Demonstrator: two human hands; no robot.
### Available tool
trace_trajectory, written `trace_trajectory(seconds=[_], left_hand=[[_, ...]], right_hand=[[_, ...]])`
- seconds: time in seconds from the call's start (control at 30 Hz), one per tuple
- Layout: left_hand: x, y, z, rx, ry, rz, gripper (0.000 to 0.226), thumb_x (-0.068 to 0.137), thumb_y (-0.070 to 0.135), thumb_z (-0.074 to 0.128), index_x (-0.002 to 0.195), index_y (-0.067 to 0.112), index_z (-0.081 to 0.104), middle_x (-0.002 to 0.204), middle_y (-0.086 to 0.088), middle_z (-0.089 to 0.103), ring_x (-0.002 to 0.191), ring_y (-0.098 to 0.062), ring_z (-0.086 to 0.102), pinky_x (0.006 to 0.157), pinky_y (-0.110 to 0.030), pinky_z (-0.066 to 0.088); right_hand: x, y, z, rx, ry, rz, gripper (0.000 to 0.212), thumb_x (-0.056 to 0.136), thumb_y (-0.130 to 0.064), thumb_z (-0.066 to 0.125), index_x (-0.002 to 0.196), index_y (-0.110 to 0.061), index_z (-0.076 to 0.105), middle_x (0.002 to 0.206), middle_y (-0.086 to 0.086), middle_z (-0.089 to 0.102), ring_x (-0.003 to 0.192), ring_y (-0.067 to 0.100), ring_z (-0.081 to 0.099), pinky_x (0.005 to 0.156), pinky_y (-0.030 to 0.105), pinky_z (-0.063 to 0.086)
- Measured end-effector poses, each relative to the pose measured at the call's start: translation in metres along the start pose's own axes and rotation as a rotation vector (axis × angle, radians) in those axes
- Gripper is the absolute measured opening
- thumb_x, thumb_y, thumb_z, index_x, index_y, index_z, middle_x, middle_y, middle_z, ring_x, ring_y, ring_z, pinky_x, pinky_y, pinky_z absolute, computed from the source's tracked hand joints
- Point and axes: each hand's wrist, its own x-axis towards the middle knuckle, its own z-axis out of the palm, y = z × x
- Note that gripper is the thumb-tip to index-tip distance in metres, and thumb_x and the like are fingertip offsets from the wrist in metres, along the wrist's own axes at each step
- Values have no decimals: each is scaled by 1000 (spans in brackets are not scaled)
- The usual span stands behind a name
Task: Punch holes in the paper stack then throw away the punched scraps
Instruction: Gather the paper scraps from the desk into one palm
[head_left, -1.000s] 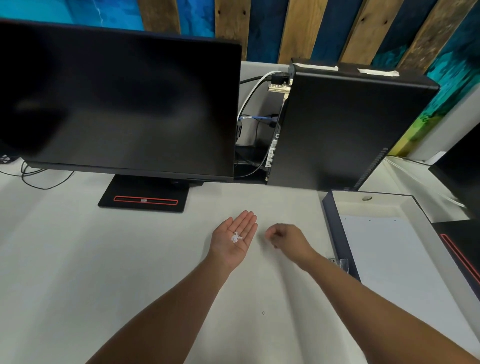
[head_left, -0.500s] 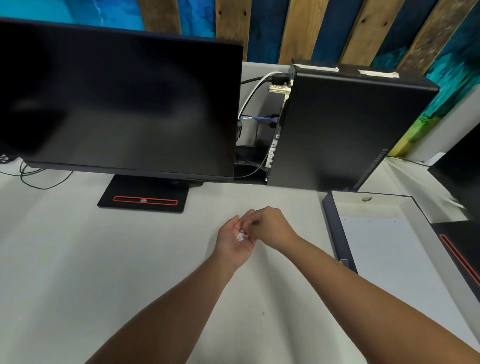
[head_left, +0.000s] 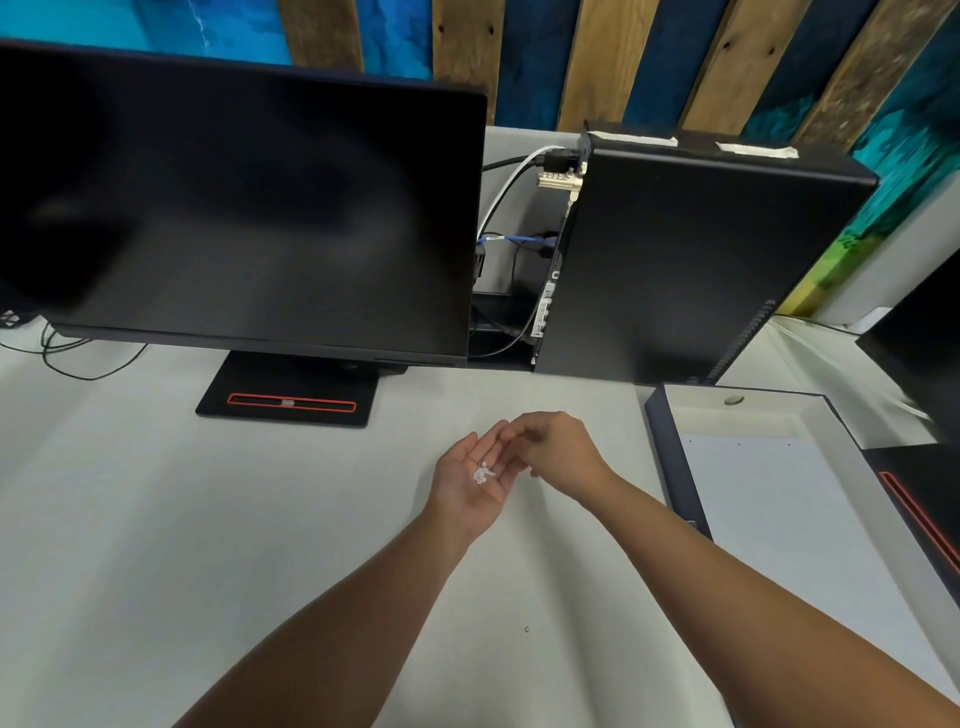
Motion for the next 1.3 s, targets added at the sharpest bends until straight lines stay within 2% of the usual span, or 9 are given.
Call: trace_trajectory(seconds=[0.1,0.2,0.33,0.47,0.63,0.9,1.0,1.13,1.3], left_hand=[[-1,1,-1,-6,-1,-3,39,101,21,34,109,-4,63,98,-18,74,101,-26,65,85,-35,51],[-3,4,-5,-19,1,-15,39,101,20,34,110,-6,62,104,-19,71,106,-28,63,93,-37,48],[-3,7,-12,-22,7,-13,39,102,20,33,111,-6,61,111,-19,67,110,-29,61,99,-38,45],[-4,8,-15,-25,18,-15,39,102,20,33,111,-6,61,112,-19,67,109,-28,61,100,-38,45],[-5,7,-15,-26,17,-15,39,102,20,33,110,-6,61,111,-19,67,109,-28,61,100,-38,44],[-5,8,-14,-30,4,-11,39,101,20,34,113,-5,61,113,-19,67,109,-28,61,100,-38,45],[-5,10,-14,-35,1,-3,38,101,20,35,112,-6,61,111,-19,68,108,-28,62,98,-38,46],[-4,9,-14,-28,10,-10,38,101,20,34,112,-5,61,111,-18,68,108,-28,62,98,-38,46],[-4,5,-14,-27,16,-21,39,101,20,33,114,-5,60,113,-18,67,110,-28,61,101,-38,44]], right_hand=[[-3,10,-6,59,19,-16,15,84,-6,58,86,-11,73,69,-6,66,61,0,59,54,6,43],[-7,26,-10,58,66,24,15,86,-7,58,88,-8,72,73,-3,66,61,5,58,59,9,45],[-16,59,-2,-192,15,24,18,83,-1,56,85,-5,73,71,-8,61,66,7,55,59,1,38],[-22,93,17,-355,-8,78,20,75,2,50,76,-6,68,73,4,64,71,23,58,61,18,39],[-21,95,29,-396,48,69,18,78,-3,49,82,-7,66,83,7,67,77,25,62,69,30,47],[-18,93,34,-351,60,19,18,87,-10,51,75,-6,63,68,-3,56,68,19,53,59,24,38],[-21,96,35,-347,83,11,28,86,-16,54,60,-7,51,63,5,52,64,22,49,57,27,37],[-28,87,46,-381,71,-33,48,82,-17,58,50,-22,23,59,-6,30,55,8,33,49,17,22],[-23,87,51,-349,88,18,20,82,-8,51,64,-8,57,66,0,51,67,19,45,58,23,31]])
